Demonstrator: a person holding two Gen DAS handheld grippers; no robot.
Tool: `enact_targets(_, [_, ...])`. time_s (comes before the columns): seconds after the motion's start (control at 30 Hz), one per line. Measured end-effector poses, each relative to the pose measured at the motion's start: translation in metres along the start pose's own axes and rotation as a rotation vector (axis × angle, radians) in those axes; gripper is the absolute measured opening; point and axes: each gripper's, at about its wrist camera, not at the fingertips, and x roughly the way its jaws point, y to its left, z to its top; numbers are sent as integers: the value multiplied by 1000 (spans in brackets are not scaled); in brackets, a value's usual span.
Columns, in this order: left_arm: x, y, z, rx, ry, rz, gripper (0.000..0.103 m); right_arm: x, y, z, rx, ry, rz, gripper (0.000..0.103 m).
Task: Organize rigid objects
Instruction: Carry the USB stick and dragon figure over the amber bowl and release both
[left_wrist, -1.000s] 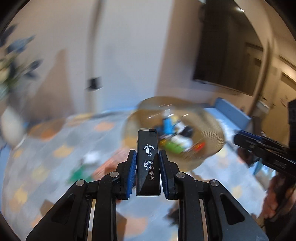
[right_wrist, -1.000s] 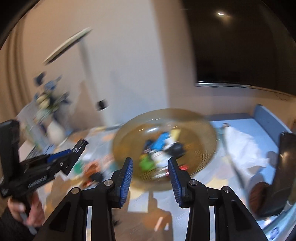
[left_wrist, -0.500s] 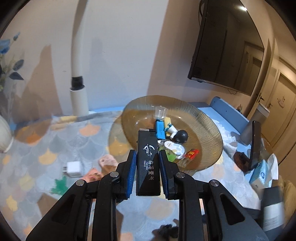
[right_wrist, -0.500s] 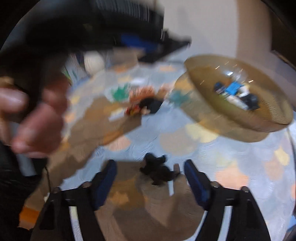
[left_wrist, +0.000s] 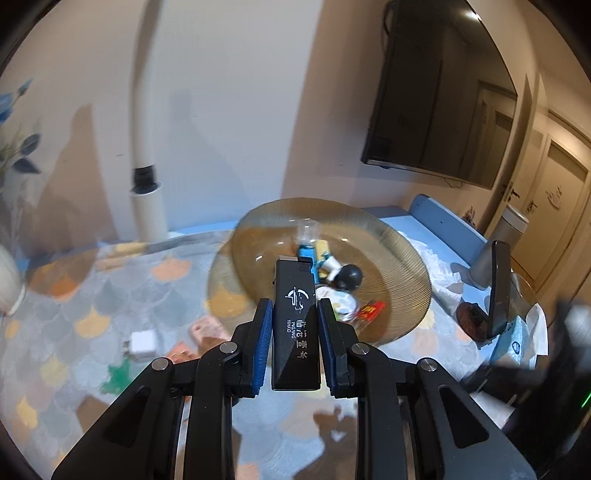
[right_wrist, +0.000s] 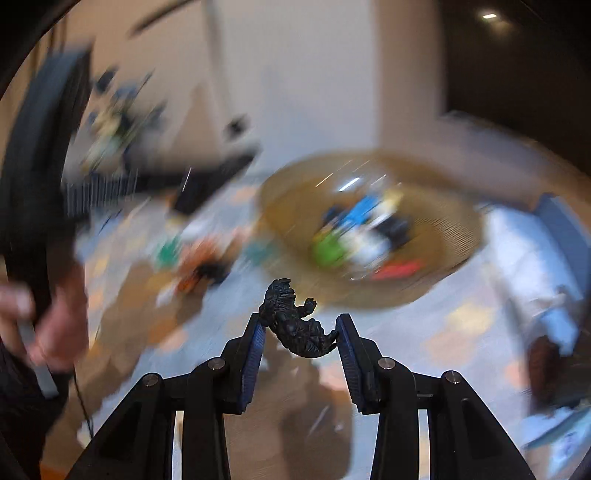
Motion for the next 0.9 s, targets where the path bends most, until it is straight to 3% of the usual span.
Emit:
enact_targets(0.13, [22, -15, 11, 23, 18, -20, 22, -2, -52, 30, 117, -36, -95, 39])
enact_targets(0.27, [49, -25, 15, 33, 53, -27, 22, 20, -83, 45, 208, -3, -83, 39])
enact_targets(0.53, [79, -29, 15, 58, 92, -25, 23, 45, -88, 57, 202, 25, -131, 39])
enact_targets(0.6, [82, -27, 15, 47, 103, -41, 55, 50, -90, 57, 210, 27, -152, 49])
enact_targets(0.63, [81, -26, 15, 39, 106, -54, 65, 47, -92, 56, 220, 22, -157, 58])
enact_targets(0.67, [78, -23, 15, 22, 105, -64, 73, 41, -94, 54, 233, 7, -150, 59])
enact_targets(0.8, [38, -11, 15, 2, 3, -26, 73, 19, -84, 44, 237, -25, -100, 60])
enact_targets(0.9, [6, 5, 13, -33, -21, -11, 73, 5, -59, 34, 205, -40, -32, 62])
